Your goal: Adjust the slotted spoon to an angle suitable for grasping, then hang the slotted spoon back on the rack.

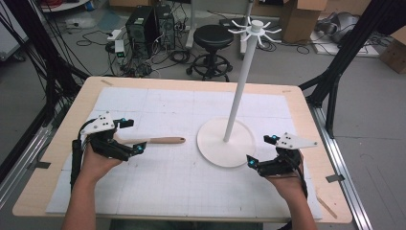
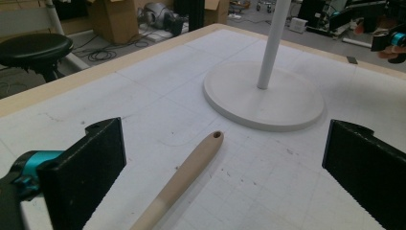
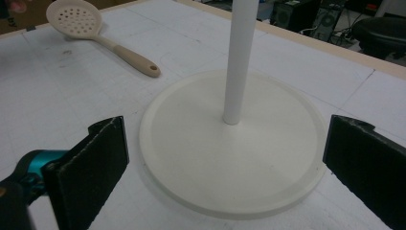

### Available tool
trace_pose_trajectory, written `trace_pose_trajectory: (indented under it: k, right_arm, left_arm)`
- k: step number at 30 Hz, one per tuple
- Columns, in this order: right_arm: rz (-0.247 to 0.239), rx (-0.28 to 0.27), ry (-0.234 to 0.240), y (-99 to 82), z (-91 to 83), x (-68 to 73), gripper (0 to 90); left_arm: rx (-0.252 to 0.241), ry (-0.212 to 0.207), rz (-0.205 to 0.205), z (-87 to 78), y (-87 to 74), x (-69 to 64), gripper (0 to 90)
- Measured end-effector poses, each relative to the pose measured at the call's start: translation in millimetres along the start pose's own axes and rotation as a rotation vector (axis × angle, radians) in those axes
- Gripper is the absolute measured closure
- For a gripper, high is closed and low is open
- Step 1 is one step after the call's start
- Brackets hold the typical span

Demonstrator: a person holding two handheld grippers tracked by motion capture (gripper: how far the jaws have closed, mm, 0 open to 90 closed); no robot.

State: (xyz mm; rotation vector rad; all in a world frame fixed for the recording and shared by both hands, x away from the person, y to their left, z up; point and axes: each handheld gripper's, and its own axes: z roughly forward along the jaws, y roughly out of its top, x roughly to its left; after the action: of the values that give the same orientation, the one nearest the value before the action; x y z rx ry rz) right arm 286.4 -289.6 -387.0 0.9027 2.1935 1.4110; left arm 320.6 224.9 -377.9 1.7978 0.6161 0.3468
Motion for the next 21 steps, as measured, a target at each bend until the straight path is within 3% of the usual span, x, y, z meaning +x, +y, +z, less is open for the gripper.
trace_pose_trajectory:
  k: [10,15,21]
  right_arm:
    - [0.004,-0.013,-0.004,0.0,-4.9,-1.3,0.4]
    - [0.006,-0.011,-0.005,-1.2,-5.6,-0.9,0.5]
    - [0.005,-0.018,-0.005,-0.4,-9.1,-0.7,0.4]
  left_arm:
    - [0.034,0.026,0.025,3.1,-1.0,1.9,1.7]
    - [0.032,-0.009,0.042,6.3,0.7,3.5,1.7]
    - [0.138,0.019,0.060,23.2,6.4,7.8,1.7]
